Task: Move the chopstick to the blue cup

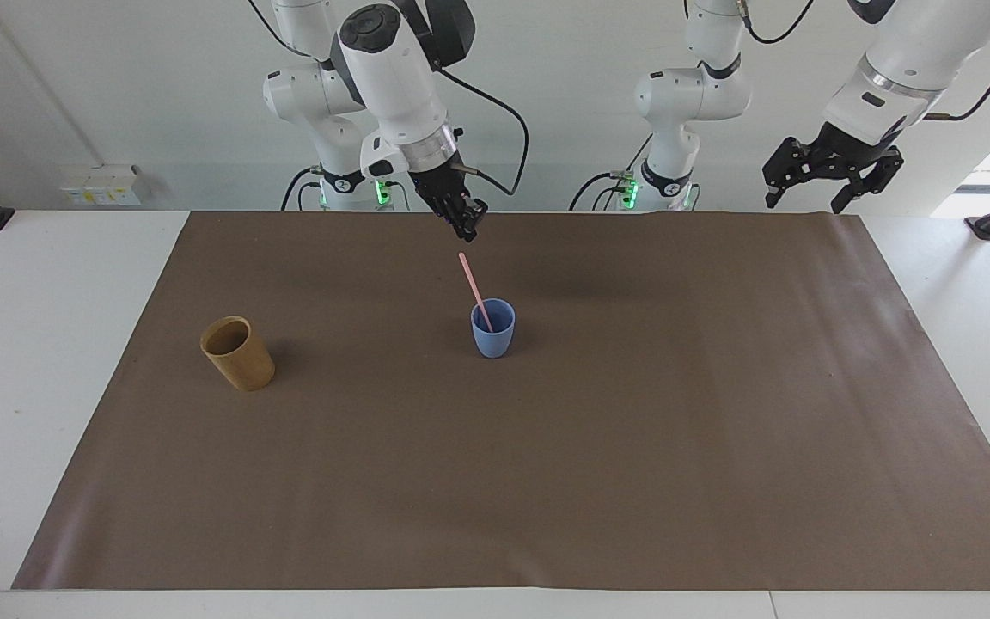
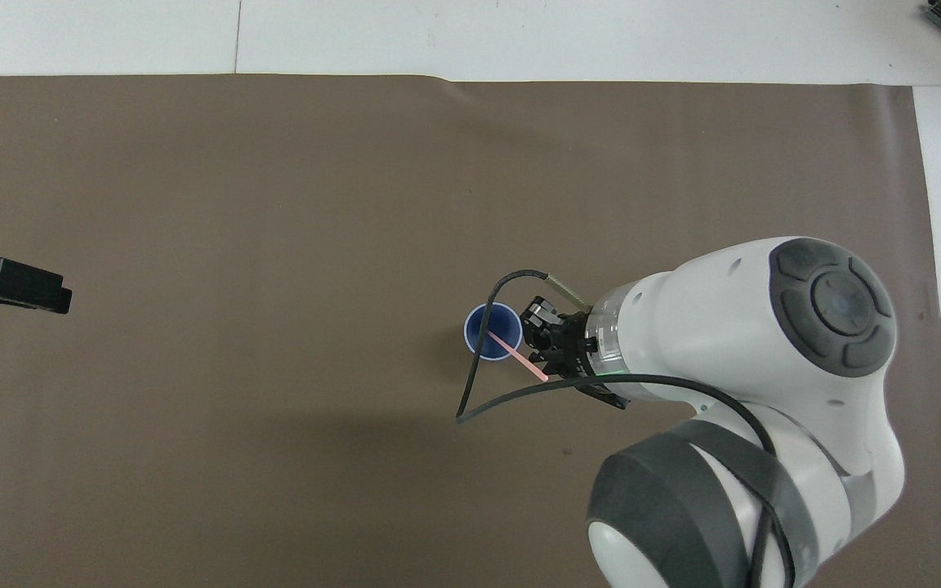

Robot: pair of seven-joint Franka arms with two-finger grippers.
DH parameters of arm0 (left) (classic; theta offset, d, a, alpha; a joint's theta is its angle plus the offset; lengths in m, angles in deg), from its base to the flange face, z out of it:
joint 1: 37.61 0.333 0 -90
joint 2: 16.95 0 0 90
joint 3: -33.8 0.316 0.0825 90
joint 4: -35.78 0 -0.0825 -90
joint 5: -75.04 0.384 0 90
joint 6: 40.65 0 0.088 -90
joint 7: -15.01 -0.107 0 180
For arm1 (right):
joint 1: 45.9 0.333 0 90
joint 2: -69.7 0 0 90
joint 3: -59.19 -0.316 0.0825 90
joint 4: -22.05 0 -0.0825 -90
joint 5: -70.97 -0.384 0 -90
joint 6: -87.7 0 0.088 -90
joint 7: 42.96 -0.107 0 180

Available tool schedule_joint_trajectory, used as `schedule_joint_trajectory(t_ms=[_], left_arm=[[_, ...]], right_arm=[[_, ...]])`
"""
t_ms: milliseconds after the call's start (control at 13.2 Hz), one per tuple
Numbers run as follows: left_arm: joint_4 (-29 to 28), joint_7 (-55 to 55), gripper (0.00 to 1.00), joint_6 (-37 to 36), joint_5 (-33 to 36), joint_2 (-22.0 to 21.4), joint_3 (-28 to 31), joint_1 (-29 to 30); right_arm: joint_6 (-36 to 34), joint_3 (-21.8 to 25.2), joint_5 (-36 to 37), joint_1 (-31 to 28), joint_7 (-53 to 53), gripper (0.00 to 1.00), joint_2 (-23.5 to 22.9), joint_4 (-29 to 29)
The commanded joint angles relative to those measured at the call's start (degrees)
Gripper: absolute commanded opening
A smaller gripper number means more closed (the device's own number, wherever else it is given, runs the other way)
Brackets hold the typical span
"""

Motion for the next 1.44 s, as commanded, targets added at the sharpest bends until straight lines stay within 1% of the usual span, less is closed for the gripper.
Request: schedule_joint_trajectory(t_ms=[0, 76, 151, 378, 529, 605, 680, 756, 907, 983, 1134, 1209, 1360], left_arm=[[-0.07, -0.87, 1.0, 0.84, -1.49, -0.8, 0.07, 0.74], [-0.24, -0.87, 1.0, 0.75, -1.49, -1.15, 0.07, 0.74], [-0.33, -0.87, 1.0, 0.75, -1.49, -1.24, 0.07, 0.74], [-0.15, -0.08, 1.0, 0.66, -1.31, -1.24, -0.72, 0.39], [-0.07, -0.34, 1.0, 0.31, -1.31, -1.24, -0.37, 0.74], [-0.07, -0.34, 1.0, 0.31, -1.23, -1.24, -0.19, 0.83], [-0.07, -0.34, 1.0, 0.23, -1.05, -1.24, -0.1, 0.91], [-0.07, -0.34, 1.0, 0.05, -0.96, -1.24, -0.1, 0.92], [0.19, -0.51, 1.0, 0.48, -0.79, -1.15, -0.19, 0.83], [0.28, -0.78, 1.0, 0.31, -0.44, -1.15, -0.19, 0.83], [0.29, -1.04, 1.0, -0.3, 0.79, -1.15, -0.19, 0.83], [0.29, -1.04, 1.0, -0.3, 0.8, -1.15, -0.19, 0.83], [0.2, -1.04, 1.0, -0.04, 0.71, -1.15, -0.19, 0.83]], right_arm=[[1.02, 0.13, 1.61, -1.23, 2.67, 0.34, 0.11, 0.17], [0.67, 0.13, 1.7, -2.98, 6.34, 0.59, 0.55, 0.17], [0.5, 0.3, 1.87, -4.3, 12.64, 1.0, 0.81, 0.17], [0.23, 0.56, 3.89, -10.1, 33.73, 1.0, 1.34, -0.45], [-0.12, 0.57, 5.65, -13.79, 42.37, 1.0, 2.04, -1.59], [-1.86, 0.65, 6.09, -14.85, 45.11, 1.0, 2.13, -2.38], [-4.23, 0.65, 7.83, -15.64, 47.22, 1.0, 2.05, -4.04], [-6.51, 0.65, 11.07, -16.17, 48.2, 1.0, 1.96, -5.36], [-11.08, 0.31, 17.4, -16.18, 48.39, 1.0, 1.17, -8.6], [-13.98, 0.13, 19.08, -16.27, 48.39, 1.0, 0.56, -10.45], [-18.38, 0.21, 19.02, -16.53, 48.39, 1.0, -0.5, -13.7], [-18.92, 0.3, 18.23, -16.53, 48.56, 1.0, -1.63, -14.59], [-17.88, 0.57, 16.83, -16.53, 51.79, 1.0, -1.82, -14.34]])
